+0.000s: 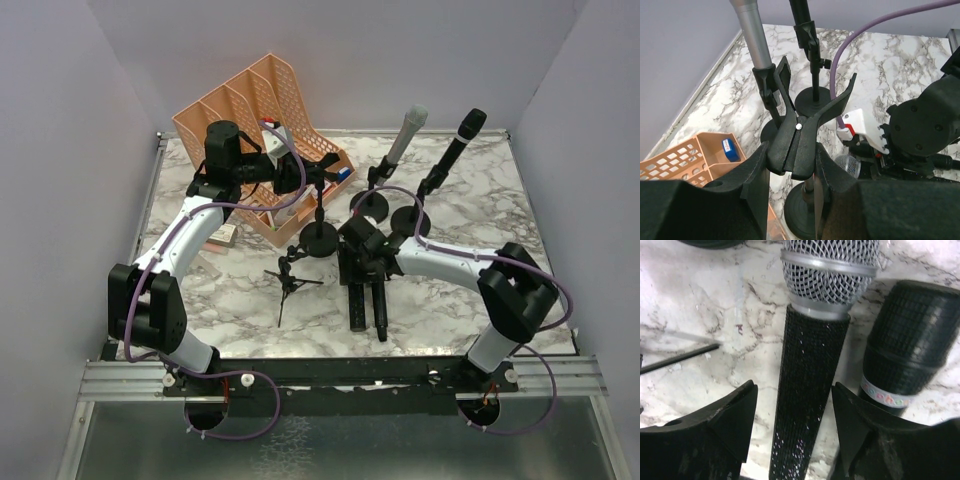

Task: Attach the microphones to the stand

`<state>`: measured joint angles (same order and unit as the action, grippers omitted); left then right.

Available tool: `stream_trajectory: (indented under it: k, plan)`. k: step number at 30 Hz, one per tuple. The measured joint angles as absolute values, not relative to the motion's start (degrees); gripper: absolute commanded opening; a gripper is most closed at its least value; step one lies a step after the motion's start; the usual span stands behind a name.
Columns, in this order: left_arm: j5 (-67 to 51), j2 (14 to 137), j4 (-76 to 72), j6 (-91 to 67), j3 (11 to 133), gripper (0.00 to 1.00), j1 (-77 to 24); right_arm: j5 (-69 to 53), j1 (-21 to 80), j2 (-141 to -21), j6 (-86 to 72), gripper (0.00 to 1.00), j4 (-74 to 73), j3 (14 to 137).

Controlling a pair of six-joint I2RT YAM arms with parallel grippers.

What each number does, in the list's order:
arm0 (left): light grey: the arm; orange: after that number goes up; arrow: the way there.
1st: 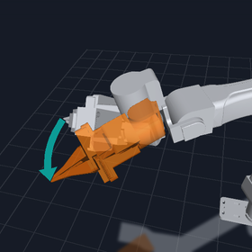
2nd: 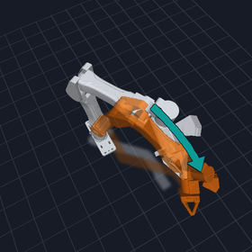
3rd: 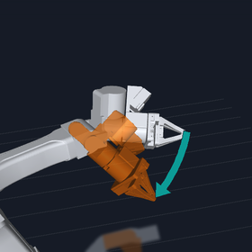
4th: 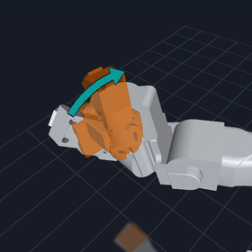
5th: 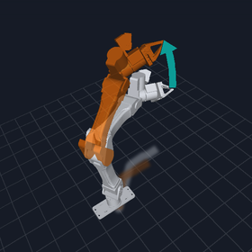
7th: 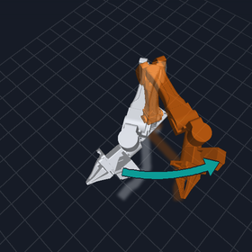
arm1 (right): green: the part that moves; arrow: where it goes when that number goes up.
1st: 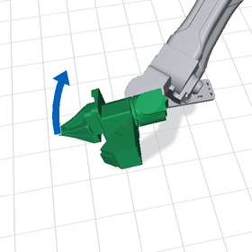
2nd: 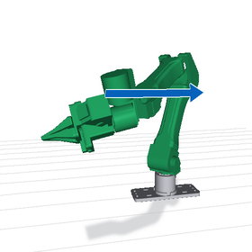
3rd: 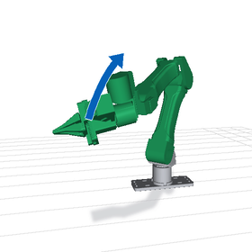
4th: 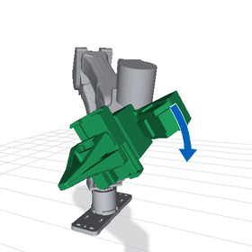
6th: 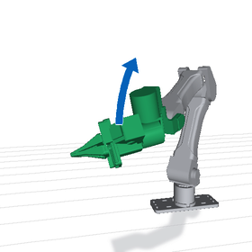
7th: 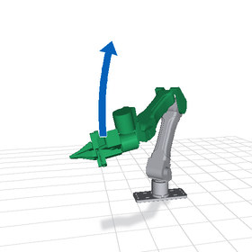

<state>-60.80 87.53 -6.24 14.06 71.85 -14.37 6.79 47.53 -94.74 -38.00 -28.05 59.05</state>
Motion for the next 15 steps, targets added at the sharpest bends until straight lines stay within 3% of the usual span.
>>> stream_trajectory:
  k: [5, 11, 15]
  plan:
    - [-60.82, 87.53, -6.39, 13.96, 71.77, 0.0, -14.37, 8.54, 47.53, -99.74, -38.46, 0.54, -26.02, 60.51]
    - [-60.82, 87.5, -6.52, 13.91, 71.7, 0.0, -14.37, 13.58, 47.53, -102.13, -39.68, 0.19, -25.43, 62.74]
    - [-60.77, 87.33, -6.59, 13.93, 71.5, 0.0, -14.37, 15.73, 47.53, -100.6, -39.16, 0.11, -23.38, 61.23]
